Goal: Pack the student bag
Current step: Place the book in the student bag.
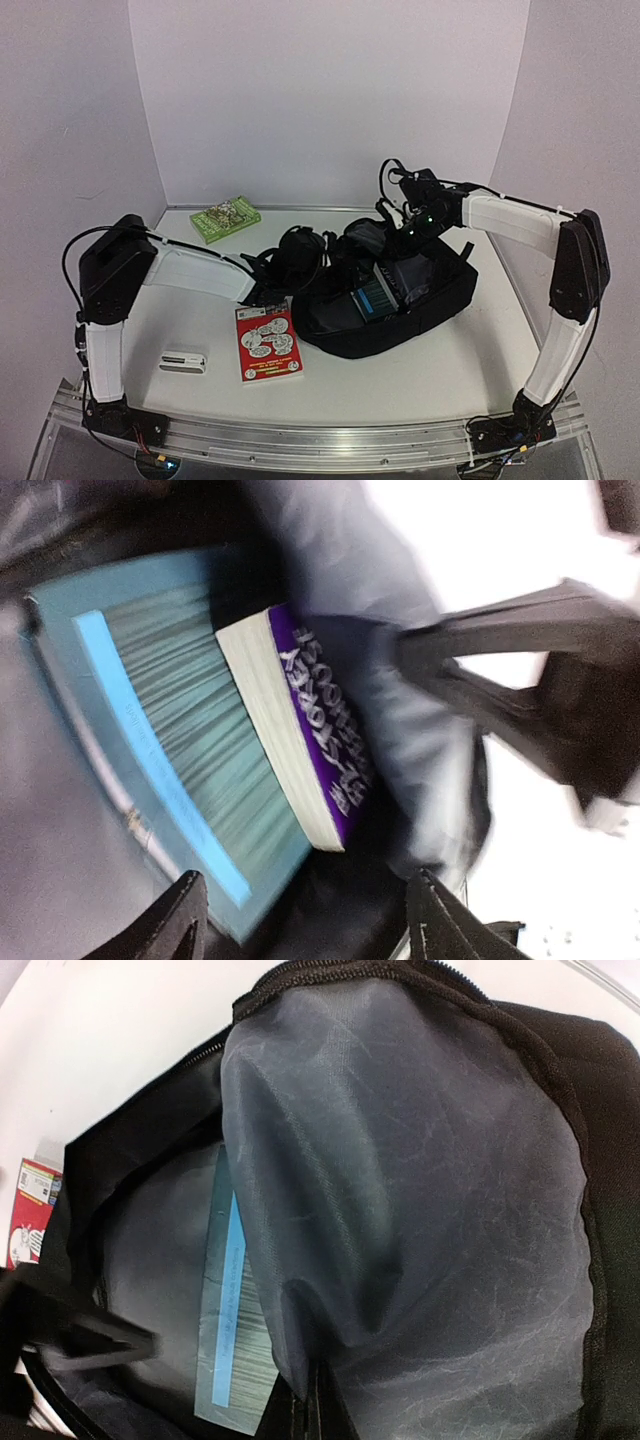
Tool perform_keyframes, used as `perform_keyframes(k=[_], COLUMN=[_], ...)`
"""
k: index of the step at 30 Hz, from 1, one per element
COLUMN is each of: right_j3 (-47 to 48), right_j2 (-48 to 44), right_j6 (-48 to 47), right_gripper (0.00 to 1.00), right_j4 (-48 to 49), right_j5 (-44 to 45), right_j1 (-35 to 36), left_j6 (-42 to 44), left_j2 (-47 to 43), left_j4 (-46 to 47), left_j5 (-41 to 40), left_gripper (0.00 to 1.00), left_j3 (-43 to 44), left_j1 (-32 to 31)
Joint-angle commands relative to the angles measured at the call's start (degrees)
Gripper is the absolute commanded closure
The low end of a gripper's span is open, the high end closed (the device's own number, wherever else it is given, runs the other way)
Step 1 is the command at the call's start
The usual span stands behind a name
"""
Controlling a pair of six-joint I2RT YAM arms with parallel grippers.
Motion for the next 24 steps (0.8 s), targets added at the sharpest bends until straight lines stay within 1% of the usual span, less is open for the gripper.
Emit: perform_keyframes(k=[1, 5, 8, 10, 12, 15, 18, 21, 22, 24], right_j3=[-2.52, -4.52, -5.63, -6.32, -6.74, -7.01, -6.97, -6.55, -6.50, -6.48], right_j2=[-3.32, -4.24, -4.70, -4.73, -4.73, -5.18, -6.15, -6.95, -7.20, -7.63], right_j6=[-3.04, -4.86, -5.63, -5.42, -5.13, -5.04, -5.06, -4.93, -4.88, -4.89], right_gripper=[1.00, 1.00, 1.00, 0.92, 0.76, 0.59, 0.40, 0.26, 0.23, 0.19], right_j4=[0.87, 0.86, 0.78, 0.77, 0.50, 0.32, 0.32, 0.26, 0.28, 0.29], right_j5=[1.94, 2.76, 2.01, -0.74, -2.47, -4.02, -6.60, -9.29, -10.05, -11.39], right_j1=[-2.47, -5.00, -5.81, -5.82, -5.80, -5.78, -5.82, -5.77, -5.78, -5.82], left_j6=[0.71, -0.72, 1.86, 3.04, 3.84, 8.06, 12.76, 17.90, 18.90, 21.17], left_j2=[-9.43, -13.51, -15.72, -16.66, -17.62, -18.38, -15.55, -9.89, -7.35, -2.12], left_j4=[-2.20, -2.39, -6.65, -8.56, -8.83, -12.11, -19.60, -26.57, -29.26, -32.07], left_j5=[-2.20, -0.64, -1.85, -1.42, -0.68, -2.32, -3.00, -3.52, -2.91, 0.09], left_gripper=[0.29, 0.27, 0.20, 0.17, 0.13, 0.07, 0.02, 0.00, 0.00, 0.00], left_j3=[-5.08, -11.46, -12.48, -13.01, -14.12, -12.57, -5.53, 4.11, 7.59, 13.52], left_j1=[4.21, 11.73, 17.40, 22.43, 26.88, 33.07, 38.29, 42.85, 44.11, 47.28])
